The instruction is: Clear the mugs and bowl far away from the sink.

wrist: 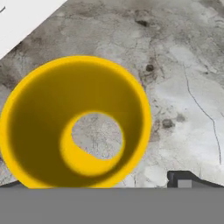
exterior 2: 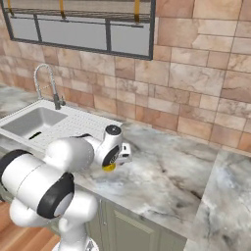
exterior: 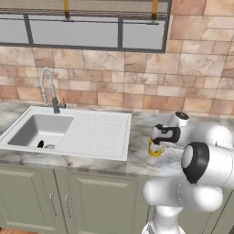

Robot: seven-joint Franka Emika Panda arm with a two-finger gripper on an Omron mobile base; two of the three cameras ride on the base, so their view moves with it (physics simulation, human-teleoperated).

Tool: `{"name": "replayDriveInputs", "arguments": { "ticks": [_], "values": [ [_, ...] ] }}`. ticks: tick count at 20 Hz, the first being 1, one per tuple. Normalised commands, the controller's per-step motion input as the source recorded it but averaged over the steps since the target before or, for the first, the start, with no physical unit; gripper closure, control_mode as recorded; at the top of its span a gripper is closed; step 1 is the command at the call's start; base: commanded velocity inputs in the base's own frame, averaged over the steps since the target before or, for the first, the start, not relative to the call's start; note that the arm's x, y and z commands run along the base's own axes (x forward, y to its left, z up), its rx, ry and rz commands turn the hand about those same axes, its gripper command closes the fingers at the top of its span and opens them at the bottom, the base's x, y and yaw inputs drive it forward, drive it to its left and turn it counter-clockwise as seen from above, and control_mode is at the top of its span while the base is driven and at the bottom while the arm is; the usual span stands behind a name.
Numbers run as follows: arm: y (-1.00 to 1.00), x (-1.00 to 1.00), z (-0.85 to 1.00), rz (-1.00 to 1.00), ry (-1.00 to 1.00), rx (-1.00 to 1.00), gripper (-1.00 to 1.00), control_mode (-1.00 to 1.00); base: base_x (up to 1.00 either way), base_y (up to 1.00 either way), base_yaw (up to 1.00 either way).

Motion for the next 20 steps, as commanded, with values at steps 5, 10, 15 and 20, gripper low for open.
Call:
{"name": "replayDriveInputs", "arguments": {
  "ticks": [5,10,15,20],
  "values": [
    [0.0,0.07,-0.25,0.0,0.0,0.0,-1.0,-1.0,0.0,0.0,0.0],
    [0.02,0.0,-0.3,0.0,0.0,0.0,1.0,-1.0,0.0,0.0,0.0],
    [0.01,0.0,-0.43,0.0,0.03,0.0,1.0,-1.0,0.0,0.0,0.0],
    [0.35,-0.53,-0.41,0.0,0.03,0.02,1.0,-1.0,0.0,0.0,0.0]
  ]
}}
